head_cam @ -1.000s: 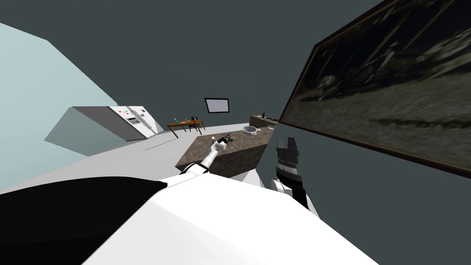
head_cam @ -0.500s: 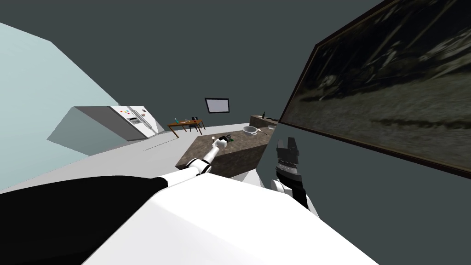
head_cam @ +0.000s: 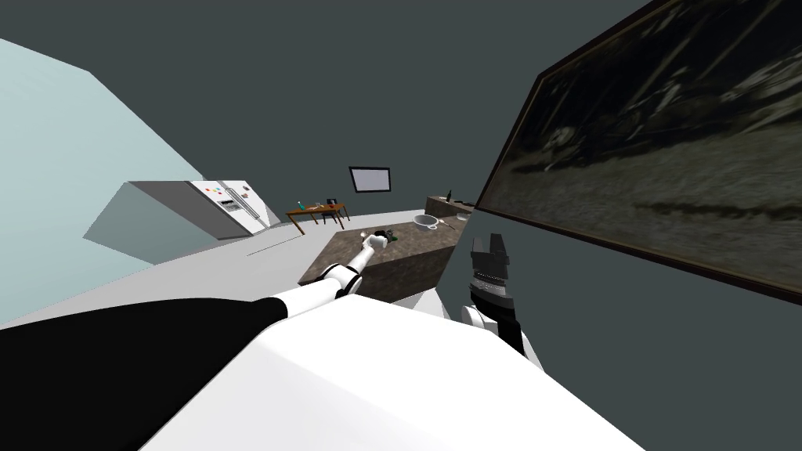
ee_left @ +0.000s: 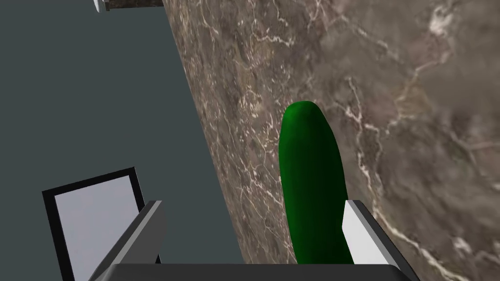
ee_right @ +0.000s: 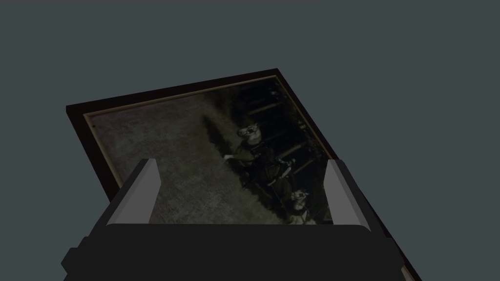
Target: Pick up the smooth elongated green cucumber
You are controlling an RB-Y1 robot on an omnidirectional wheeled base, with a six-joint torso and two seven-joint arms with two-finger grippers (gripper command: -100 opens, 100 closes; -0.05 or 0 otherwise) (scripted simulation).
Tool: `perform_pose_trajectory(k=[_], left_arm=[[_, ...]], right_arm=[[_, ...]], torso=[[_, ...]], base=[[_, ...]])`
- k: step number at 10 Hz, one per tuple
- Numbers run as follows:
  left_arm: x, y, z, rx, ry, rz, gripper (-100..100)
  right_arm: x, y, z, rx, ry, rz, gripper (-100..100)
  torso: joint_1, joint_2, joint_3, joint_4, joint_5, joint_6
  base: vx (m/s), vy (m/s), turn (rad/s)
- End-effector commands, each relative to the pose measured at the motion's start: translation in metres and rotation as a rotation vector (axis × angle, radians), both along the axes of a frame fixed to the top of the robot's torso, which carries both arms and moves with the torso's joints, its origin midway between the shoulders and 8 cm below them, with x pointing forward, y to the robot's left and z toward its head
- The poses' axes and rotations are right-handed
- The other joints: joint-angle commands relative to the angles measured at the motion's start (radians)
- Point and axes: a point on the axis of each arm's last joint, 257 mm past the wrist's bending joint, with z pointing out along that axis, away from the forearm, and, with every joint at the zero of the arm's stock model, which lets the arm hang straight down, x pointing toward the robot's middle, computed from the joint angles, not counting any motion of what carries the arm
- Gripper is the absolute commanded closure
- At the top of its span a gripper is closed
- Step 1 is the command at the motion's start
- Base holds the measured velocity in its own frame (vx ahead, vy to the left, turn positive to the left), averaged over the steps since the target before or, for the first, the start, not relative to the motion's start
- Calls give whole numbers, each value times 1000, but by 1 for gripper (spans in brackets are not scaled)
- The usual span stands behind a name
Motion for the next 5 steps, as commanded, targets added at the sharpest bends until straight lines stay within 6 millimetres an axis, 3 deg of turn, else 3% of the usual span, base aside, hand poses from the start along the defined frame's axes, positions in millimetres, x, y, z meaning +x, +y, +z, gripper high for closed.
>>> perform_pose_trajectory(k=[1, 3, 4, 5], left_arm=[[4, -1, -2, 5, 48, 2, -100], [7, 0, -5, 11, 99, 9, -100], [2, 5, -18, 15, 136, 18, -100], [7, 3, -11, 17, 159, 18, -100]], right_arm=[[0, 0, 0, 0, 0, 0, 0], [0, 0, 0, 0, 0, 0, 0], [0, 0, 0, 0, 0, 0, 0], [0, 0, 0, 0, 0, 0, 0]], torso=[[0, 0, 0, 0, 0, 0], [0, 0, 0, 0, 0, 0], [-1, -1, 0, 0, 0, 0], [-1, -1, 0, 0, 0, 0]], base=[[8, -6, 17], [13, -10, 11], [16, -9, 8], [15, -9, 14]])
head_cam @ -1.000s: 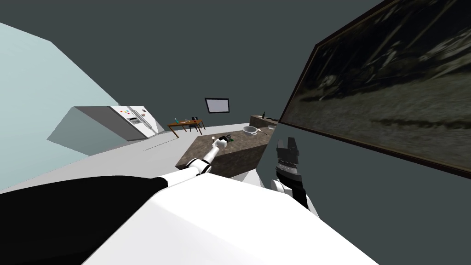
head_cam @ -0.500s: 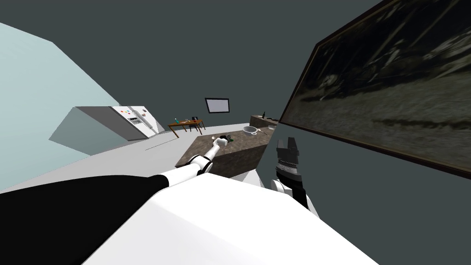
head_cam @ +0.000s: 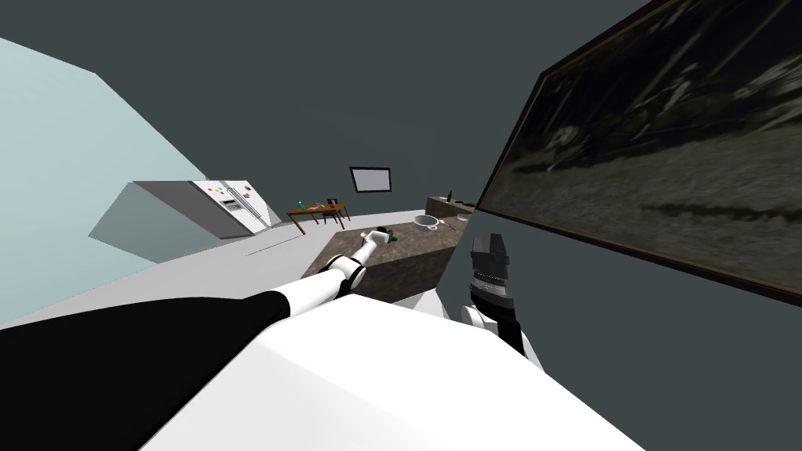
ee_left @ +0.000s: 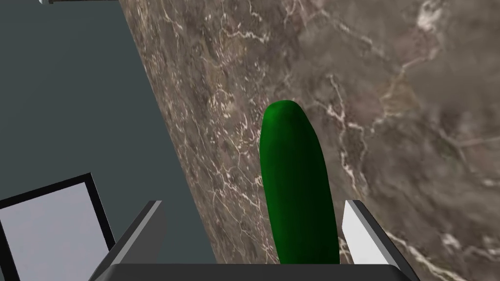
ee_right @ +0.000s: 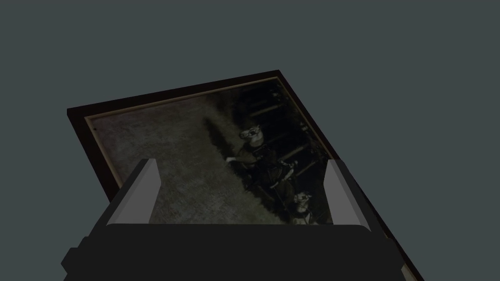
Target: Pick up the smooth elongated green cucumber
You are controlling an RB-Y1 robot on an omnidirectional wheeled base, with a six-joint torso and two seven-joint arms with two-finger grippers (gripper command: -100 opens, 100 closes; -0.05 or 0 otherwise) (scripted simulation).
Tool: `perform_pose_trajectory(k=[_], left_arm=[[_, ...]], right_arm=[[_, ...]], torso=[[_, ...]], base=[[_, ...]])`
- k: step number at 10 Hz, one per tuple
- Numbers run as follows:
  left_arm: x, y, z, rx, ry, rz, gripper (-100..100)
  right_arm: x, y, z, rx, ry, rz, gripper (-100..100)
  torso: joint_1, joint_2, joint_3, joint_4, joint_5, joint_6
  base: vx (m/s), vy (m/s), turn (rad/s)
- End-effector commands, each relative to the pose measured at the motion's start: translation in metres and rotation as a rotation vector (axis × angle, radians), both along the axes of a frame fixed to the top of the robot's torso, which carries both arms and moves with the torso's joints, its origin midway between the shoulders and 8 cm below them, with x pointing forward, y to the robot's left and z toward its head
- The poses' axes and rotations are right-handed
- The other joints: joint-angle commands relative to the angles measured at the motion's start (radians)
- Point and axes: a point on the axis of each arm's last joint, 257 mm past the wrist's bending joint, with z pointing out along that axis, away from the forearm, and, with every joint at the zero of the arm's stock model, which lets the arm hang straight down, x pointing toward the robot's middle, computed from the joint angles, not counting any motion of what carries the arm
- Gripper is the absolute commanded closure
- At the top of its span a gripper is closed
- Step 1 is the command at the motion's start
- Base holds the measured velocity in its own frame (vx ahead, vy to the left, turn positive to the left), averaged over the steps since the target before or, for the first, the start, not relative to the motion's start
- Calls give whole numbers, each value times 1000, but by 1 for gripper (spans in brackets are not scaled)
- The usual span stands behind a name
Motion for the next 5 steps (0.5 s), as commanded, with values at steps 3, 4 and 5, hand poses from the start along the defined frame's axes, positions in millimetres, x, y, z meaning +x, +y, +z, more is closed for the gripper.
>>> perform_pose_trajectory(k=[3, 4, 5], left_arm=[[-9, 8, -19, 12, 122, 21, -100], [-8, 9, -16, 14, 155, 27, -100], [-13, 11, -22, 16, 177, 31, -100]], right_arm=[[0, 0, 0, 0, 0, 0, 0], [0, 0, 0, 0, 0, 0, 0], [0, 0, 0, 0, 0, 0, 0]], torso=[[0, -1, 0, 0, 0, 0], [0, 0, 0, 0, 0, 0], [0, 0, 0, 0, 0, 0]], base=[[24, -10, 11], [21, -14, 15], [19, -12, 6]])
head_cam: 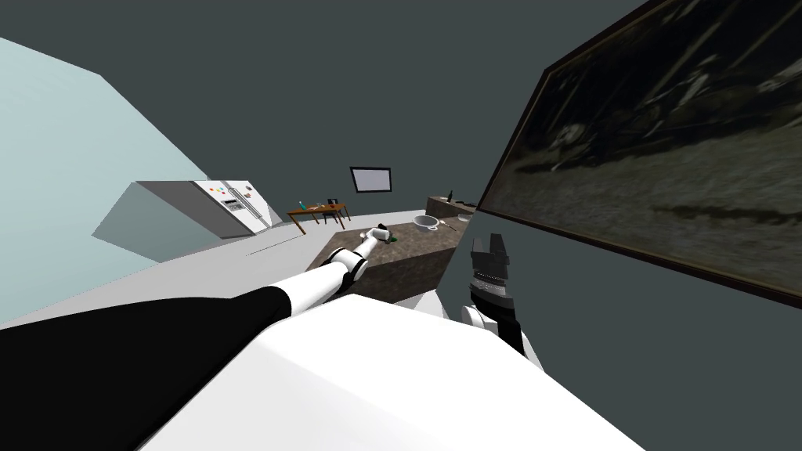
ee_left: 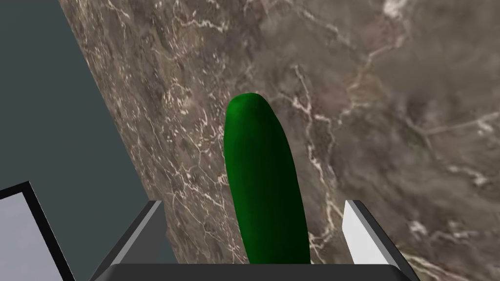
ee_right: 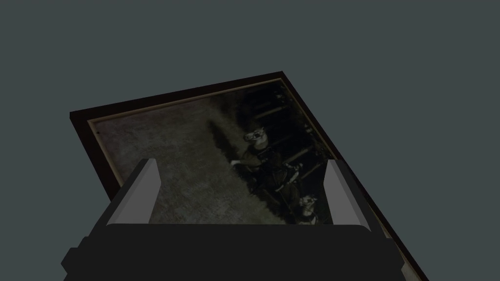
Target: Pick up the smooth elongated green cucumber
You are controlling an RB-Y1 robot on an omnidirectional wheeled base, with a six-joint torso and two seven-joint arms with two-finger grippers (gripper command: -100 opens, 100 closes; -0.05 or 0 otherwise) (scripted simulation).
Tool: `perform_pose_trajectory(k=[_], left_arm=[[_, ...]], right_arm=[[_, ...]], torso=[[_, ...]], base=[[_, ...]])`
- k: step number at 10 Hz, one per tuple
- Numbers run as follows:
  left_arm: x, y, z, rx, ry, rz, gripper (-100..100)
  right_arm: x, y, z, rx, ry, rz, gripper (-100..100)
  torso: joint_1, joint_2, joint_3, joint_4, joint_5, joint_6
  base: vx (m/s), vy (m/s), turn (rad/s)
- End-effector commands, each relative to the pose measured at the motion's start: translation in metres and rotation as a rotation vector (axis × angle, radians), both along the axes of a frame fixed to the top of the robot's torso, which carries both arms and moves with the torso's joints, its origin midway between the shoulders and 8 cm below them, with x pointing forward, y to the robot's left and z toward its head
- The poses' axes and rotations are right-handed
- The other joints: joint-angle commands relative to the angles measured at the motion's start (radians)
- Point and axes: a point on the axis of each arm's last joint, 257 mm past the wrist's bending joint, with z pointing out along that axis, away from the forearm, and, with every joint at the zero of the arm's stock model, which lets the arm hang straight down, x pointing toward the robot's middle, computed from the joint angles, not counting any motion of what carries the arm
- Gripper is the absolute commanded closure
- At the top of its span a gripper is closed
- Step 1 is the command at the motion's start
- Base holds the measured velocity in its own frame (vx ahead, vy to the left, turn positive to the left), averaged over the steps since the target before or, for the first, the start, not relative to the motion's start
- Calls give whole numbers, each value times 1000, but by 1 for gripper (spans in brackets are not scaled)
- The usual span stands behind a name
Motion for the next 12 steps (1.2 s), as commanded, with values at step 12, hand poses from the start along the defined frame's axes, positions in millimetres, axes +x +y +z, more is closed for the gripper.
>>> perform_pose_trajectory(k=[12], left_arm=[[-39, 19, -11, 10, 305, 67, -100]], right_arm=[[0, 0, 0, 0, 0, 0, 0]], torso=[[-1, -2, -1, 0, 0, 0]], base=[[39, -16, 10]])
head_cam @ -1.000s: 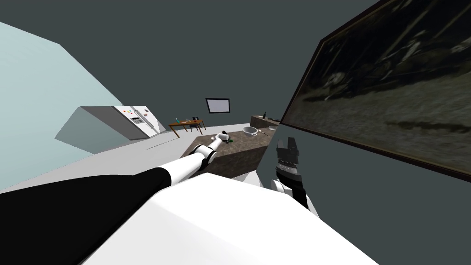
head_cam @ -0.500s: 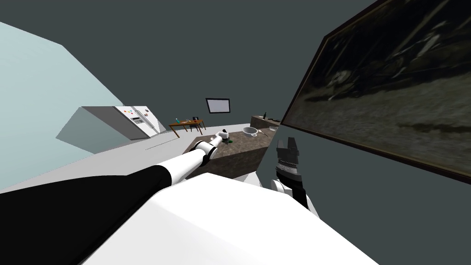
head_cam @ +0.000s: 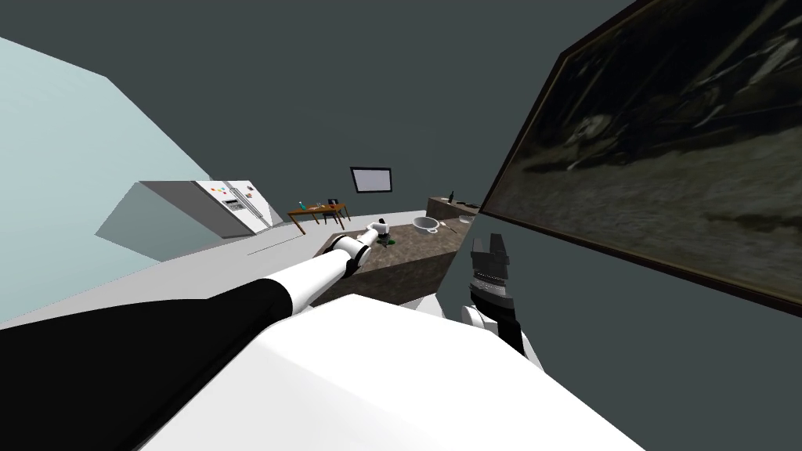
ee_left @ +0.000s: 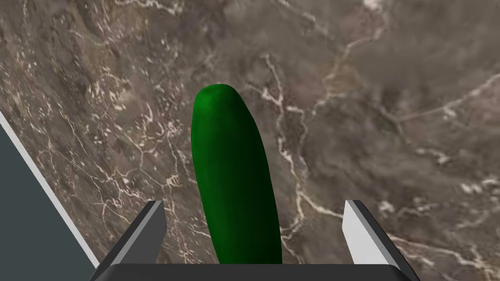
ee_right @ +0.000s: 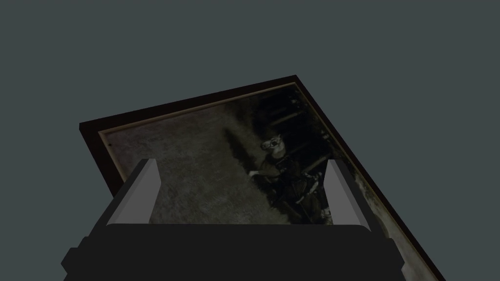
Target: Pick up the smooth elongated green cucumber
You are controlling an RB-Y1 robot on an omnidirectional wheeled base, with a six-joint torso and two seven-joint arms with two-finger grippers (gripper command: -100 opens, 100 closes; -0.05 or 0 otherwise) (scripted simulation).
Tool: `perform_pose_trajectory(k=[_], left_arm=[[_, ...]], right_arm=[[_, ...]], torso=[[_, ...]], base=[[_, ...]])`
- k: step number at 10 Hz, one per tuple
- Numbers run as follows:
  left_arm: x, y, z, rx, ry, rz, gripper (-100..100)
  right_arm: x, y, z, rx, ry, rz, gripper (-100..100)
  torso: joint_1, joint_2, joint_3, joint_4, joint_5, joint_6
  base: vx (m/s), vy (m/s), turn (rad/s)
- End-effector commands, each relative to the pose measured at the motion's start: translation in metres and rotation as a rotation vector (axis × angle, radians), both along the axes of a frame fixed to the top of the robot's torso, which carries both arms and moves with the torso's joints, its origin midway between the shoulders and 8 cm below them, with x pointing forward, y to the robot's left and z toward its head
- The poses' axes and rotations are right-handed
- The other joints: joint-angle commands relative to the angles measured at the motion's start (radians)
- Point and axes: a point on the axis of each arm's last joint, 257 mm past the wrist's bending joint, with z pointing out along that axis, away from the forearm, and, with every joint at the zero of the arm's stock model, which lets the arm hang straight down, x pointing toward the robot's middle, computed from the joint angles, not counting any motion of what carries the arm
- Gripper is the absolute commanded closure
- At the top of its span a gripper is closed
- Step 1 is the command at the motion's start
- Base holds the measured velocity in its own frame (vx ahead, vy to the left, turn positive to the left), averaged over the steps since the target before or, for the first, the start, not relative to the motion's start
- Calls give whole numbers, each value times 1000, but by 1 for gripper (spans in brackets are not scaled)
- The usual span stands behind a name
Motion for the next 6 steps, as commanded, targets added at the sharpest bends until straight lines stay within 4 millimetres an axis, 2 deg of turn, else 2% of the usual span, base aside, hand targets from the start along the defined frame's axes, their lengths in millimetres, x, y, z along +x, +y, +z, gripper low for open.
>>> perform_pose_trajectory(k=[1, 6], left_arm=[[-5, 3, 0, 0, 29, 7, -100], [-14, 9, 0, 0, 73, 22, -100]], right_arm=[[0, 0, 0, 0, 0, 0, 0], [0, 0, 0, 0, 0, 0, 0]], torso=[[0, 0, 0, 0, 0, 0], [1, -1, 0, 0, 0, 0]], base=[[43, -2, 6], [49, -2, 5]])
